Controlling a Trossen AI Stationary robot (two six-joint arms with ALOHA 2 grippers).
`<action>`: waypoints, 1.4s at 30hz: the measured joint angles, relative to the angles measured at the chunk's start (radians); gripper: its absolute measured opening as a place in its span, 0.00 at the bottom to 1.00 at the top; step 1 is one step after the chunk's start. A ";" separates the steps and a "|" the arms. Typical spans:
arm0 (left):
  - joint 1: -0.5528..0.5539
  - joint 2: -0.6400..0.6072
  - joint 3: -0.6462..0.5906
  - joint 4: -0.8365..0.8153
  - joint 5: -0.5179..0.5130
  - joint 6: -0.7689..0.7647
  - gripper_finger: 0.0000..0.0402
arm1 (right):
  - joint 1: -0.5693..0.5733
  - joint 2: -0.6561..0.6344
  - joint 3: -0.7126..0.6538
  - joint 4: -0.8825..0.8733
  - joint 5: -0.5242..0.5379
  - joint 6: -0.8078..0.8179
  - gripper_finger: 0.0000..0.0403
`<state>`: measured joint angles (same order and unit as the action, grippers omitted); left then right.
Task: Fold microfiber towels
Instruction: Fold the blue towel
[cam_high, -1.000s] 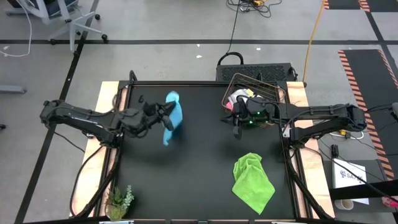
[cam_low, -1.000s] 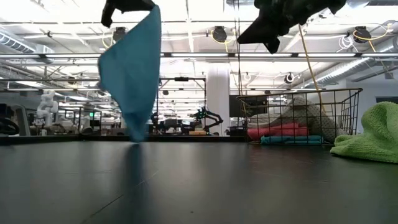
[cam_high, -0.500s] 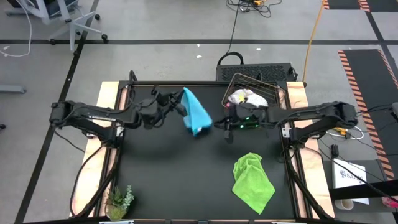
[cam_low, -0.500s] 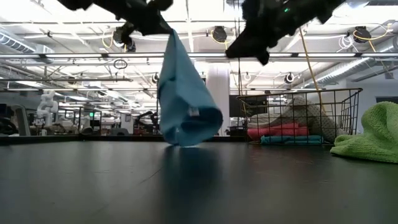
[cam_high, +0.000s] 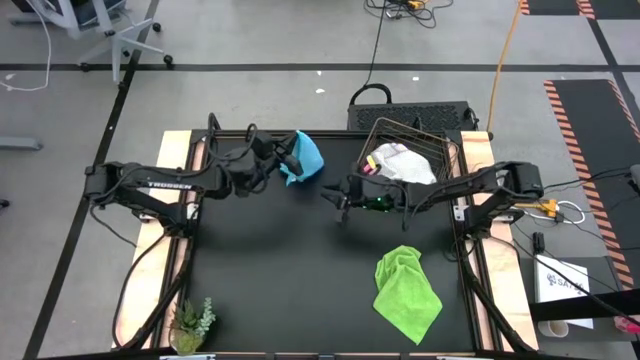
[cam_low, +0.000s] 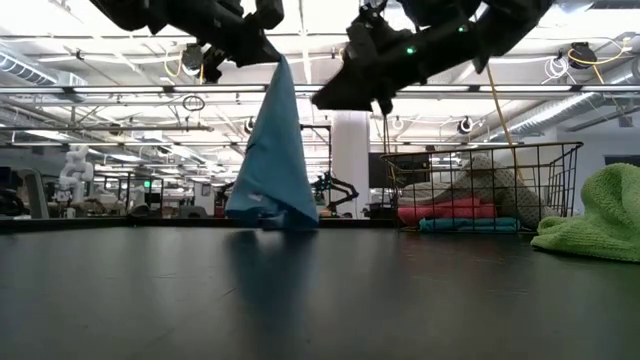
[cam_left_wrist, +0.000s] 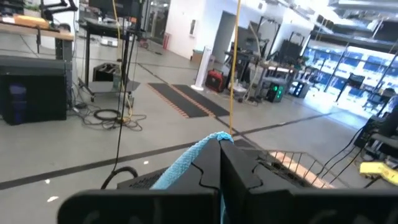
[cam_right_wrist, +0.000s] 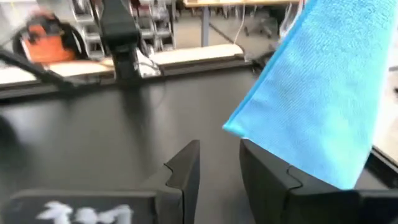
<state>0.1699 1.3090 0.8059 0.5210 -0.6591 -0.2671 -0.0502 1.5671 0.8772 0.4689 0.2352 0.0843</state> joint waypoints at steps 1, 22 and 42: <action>0.000 0.000 0.000 0.007 0.000 0.001 0.00 | 0.000 0.008 0.000 0.028 0.000 0.001 0.26; -0.024 0.000 0.000 0.066 0.145 -0.081 0.00 | 0.000 0.228 0.000 0.355 -0.238 0.114 0.26; -0.372 -0.058 0.000 -0.206 0.013 -0.192 0.00 | -0.003 0.222 0.000 0.342 -0.321 0.199 0.26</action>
<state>-0.2024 1.2513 0.8059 0.3153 -0.6459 -0.4594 -0.0529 1.7894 0.8772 0.8112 -0.0853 0.2833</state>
